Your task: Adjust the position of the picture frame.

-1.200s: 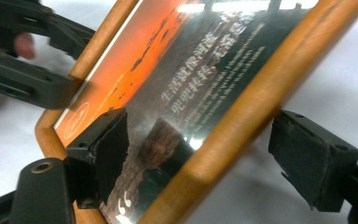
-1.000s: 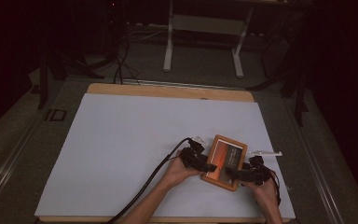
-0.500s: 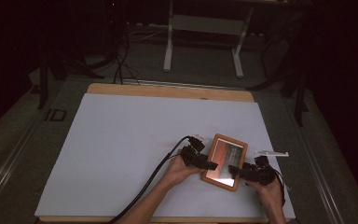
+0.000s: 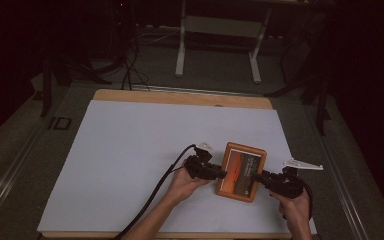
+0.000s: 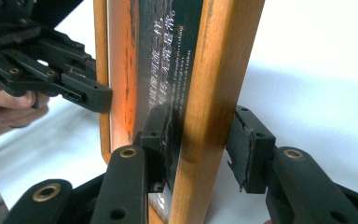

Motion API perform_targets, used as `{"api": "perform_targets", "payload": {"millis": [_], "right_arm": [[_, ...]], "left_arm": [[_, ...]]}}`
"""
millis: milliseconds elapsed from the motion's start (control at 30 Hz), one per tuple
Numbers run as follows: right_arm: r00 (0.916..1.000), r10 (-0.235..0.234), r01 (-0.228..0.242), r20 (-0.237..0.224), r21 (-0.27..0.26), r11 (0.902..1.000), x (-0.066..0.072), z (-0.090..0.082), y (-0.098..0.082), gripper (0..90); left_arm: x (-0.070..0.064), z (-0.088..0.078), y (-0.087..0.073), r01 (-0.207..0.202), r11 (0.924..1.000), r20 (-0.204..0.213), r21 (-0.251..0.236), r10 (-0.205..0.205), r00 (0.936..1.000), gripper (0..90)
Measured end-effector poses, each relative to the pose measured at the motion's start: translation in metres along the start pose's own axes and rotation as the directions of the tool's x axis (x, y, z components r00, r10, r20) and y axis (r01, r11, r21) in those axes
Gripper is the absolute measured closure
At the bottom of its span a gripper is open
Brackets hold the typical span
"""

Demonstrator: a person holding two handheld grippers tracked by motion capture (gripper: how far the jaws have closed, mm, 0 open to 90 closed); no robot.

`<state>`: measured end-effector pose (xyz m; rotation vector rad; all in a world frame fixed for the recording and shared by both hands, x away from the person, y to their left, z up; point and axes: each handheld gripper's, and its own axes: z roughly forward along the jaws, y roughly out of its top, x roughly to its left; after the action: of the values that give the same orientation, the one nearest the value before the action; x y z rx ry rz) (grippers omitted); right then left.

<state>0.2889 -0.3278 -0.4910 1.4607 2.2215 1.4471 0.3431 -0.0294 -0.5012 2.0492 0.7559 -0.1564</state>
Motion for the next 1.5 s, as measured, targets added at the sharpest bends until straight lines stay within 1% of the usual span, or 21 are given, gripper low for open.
{"api": "perform_targets", "payload": {"millis": [100, 167, 333, 433, 533, 667, 833, 1000, 1067, 1100, 1233, 1333, 1367, 1433, 1500], "right_arm": [[0.9998, -0.022, 0.022, 0.002, 0.001, 0.9998, 0.003, -0.001, 0.003, 61.9], [0.9993, -0.038, 0.038, 0.003, 0.005, 0.9993, 0.006, 0.0, 0.006, 61.9], [0.9987, -0.05, 0.05, -0.011, 0.001, 0.9988, 0.01, 0.005, 0.011, 61.9], [0.9978, -0.062, 0.061, -0.025, -0.004, 0.9981, 0.015, 0.008, 0.016, 62.1], [0.9963, -0.075, 0.075, -0.042, -0.007, 0.9971, 0.021, 0.014, 0.021, 62.2], [0.9928, -0.099, 0.1, -0.066, -0.003, 0.995, 0.032, 0.027, 0.03, 62.5], [0.9879, -0.116, 0.117, -0.103, 0.008, 0.9931, 0.048, 0.049, 0.039, 62.7], [0.9842, -0.118, 0.122, -0.132, 0.025, 0.9922, 0.061, 0.069, 0.043, 62.8], [0.983, -0.118, 0.124, -0.141, 0.033, 0.9918, 0.066, 0.077, 0.044, 62.8], [0.9827, -0.114, 0.12, -0.146, 0.036, 0.9921, 0.069, 0.083, 0.045, 62.8], [0.9821, -0.097, 0.106, -0.161, 0.049, 0.9931, 0.075, 0.095, 0.046, 62.8], [0.9812, -0.093, 0.104, -0.169, 0.053, 0.9932, 0.078, 0.102, 0.046, 62.8], [0.9812, -0.093, 0.104, -0.169, 0.053, 0.9932, 0.078, 0.102, 0.046, 62.8], [0.9808, -0.086, 0.098, -0.175, 0.061, 0.9933, 0.081, 0.107, 0.046, 62.8], [0.9811, -0.081, 0.094, -0.176, 0.067, 0.9932, 0.082, 0.111, 0.045, 62.8]], "left_arm": [[-0.001, -0.005, 0.0, -0.003, 0.9999, -0.008, -0.014, 0.003, 1.0, 68.0], [-0.002, -0.007, -0.001, -0.018, 0.9997, -0.028, -0.019, 0.017, 0.9994, 68.0], [-0.002, -0.018, -0.001, -0.018, 0.9993, -0.053, -0.034, 0.016, 0.9985, 68.1], [-0.001, -0.027, -0.002, -0.017, 0.999, -0.064, -0.042, 0.015, 0.9979, 68.1], [0.001, -0.04, -0.006, -0.003, 0.9984, -0.079, -0.057, -0.002, 0.9968, 68.1], [0.008, -0.058, -0.014, 0.016, 0.9971, -0.097, -0.075, -0.023, 0.995, 68.1], [0.017, -0.08, -0.027, 0.048, 0.9941, -0.119, -0.098, -0.06, 0.9911, 68.1], [0.027, -0.098, -0.042, 0.089, 0.9901, -0.132, -0.109, -0.103, 0.9859, 68.1], [0.029, -0.1, -0.044, 0.093, 0.9895, -0.134, -0.111, -0.108, 0.9851, 68.1], [0.032, -0.106, -0.048, 0.111, 0.9872, -0.141, -0.115, -0.127, 0.9819, 68.1], [0.038, -0.115, -0.056, 0.136, 0.9836, -0.148, -0.118, -0.153, 0.977, 68.1], [0.042, -0.121, -0.06, 0.155, 0.981, -0.153, -0.117, -0.172, 0.9732, 68.1], [0.042, -0.121, -0.06, 0.155, 0.981, -0.153, -0.117, -0.172, 0.9732, 68.1], [0.045, -0.122, -0.062, 0.162, 0.9801, -0.153, -0.116, -0.178, 0.972, 68.1], [0.047, -0.123, -0.065, 0.174, 0.9776, -0.152, -0.118, -0.191, 0.9696, 68.1]]}}
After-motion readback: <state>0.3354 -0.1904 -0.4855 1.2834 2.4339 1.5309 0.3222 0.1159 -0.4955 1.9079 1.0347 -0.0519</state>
